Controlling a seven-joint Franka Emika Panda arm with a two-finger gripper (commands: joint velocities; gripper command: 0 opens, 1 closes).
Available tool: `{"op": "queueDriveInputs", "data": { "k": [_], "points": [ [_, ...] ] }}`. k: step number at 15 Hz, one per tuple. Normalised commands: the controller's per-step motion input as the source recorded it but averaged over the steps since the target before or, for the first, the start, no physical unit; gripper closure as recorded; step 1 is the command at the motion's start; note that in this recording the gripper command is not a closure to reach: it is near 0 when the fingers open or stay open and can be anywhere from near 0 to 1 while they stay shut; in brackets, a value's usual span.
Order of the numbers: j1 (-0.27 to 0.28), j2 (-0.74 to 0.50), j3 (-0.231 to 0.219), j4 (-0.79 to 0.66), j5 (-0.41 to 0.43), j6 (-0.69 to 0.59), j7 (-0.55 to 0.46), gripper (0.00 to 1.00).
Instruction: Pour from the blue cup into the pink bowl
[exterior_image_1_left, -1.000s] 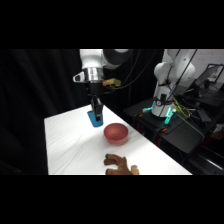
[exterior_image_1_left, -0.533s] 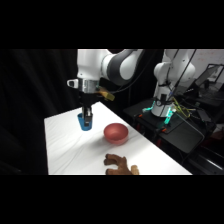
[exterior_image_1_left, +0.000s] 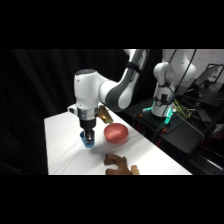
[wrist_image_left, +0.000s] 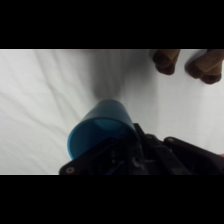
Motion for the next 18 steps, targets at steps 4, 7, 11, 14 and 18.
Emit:
{"op": "queueDriveInputs", "data": {
  "k": [4, 7, 11, 14, 18],
  "points": [
    [0.132, 0.27, -0.13, 0.33, -0.1, 0.02, 0.16, 0.14],
    [0.126, 0.2, -0.099, 0.25, -0.068, 0.04, 0.16, 0.14],
    [0.11, 0.15, -0.092, 0.18, -0.048, 0.04, 0.14, 0.14],
    [0.101, 0.08, -0.093, 0.13, -0.041, 0.0, 0.11, 0.11],
    [0.129, -0.02, -0.13, 0.05, -0.102, -0.07, 0.13, 0.0]
  ]
}}
